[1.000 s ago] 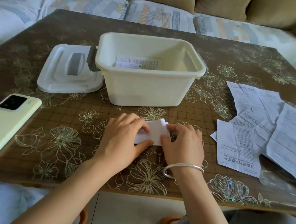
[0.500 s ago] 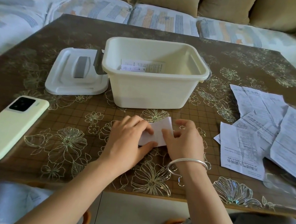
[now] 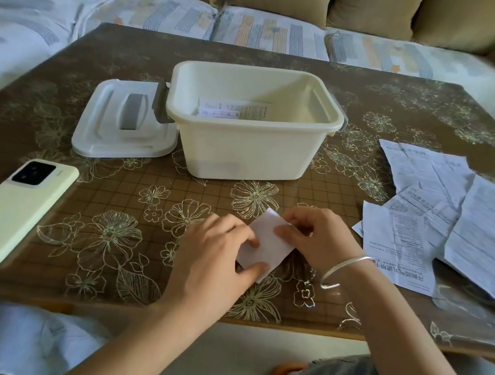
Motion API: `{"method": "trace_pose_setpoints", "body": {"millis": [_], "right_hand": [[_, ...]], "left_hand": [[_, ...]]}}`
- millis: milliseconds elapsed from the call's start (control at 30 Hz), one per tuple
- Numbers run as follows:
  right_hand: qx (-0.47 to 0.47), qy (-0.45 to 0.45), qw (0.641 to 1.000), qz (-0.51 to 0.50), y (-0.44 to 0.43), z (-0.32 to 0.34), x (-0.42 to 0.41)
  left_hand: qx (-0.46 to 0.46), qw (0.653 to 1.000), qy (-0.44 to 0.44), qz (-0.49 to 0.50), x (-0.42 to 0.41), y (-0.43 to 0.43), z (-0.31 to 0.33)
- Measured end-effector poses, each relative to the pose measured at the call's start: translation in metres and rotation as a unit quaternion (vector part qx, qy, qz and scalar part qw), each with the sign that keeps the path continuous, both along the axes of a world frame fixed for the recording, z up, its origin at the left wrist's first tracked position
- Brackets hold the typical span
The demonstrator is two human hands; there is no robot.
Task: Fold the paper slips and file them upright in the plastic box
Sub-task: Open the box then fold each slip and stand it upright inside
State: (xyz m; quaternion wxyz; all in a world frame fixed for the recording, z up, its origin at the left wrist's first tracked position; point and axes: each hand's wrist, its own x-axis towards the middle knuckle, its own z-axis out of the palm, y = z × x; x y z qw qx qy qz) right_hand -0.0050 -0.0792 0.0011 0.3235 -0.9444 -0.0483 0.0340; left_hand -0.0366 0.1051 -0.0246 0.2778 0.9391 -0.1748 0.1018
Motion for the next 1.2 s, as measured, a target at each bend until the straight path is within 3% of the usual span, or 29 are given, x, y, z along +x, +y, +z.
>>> {"method": "trace_pose_setpoints", "body": {"millis": [233,400,600,767,1067,1200], "right_hand": [[-0.041,-0.004,0.999,0.003,-0.001,-0.001,-0.013],[-0.06,-0.122,0.991,-0.019,0.009,-0.013,-0.034],[-0.021,-0.2,0.979,-0.024,0.018,-0.023,-0.048],[-0.014,-0.239,0.971,0.01,0.022,-0.025,-0.06],[-0.119,-0.298,0.946,0.037,0.028,-0.035,-0.069],[-0.125,-0.311,0.941,0.046,0.025,-0.036,-0.068]], "left_hand": [[0.038,0.998,-0.04,0.034,-0.001,-0.006,-0.003],[0.081,0.993,-0.075,0.041,-0.004,-0.005,-0.003],[-0.002,1.0,-0.013,-0.003,0.004,0.02,-0.011],[0.037,0.997,-0.061,0.027,-0.001,0.022,-0.014],[0.009,0.998,-0.041,0.037,-0.008,0.019,-0.008],[0.035,0.995,-0.092,-0.016,-0.007,0.019,-0.005]]}}
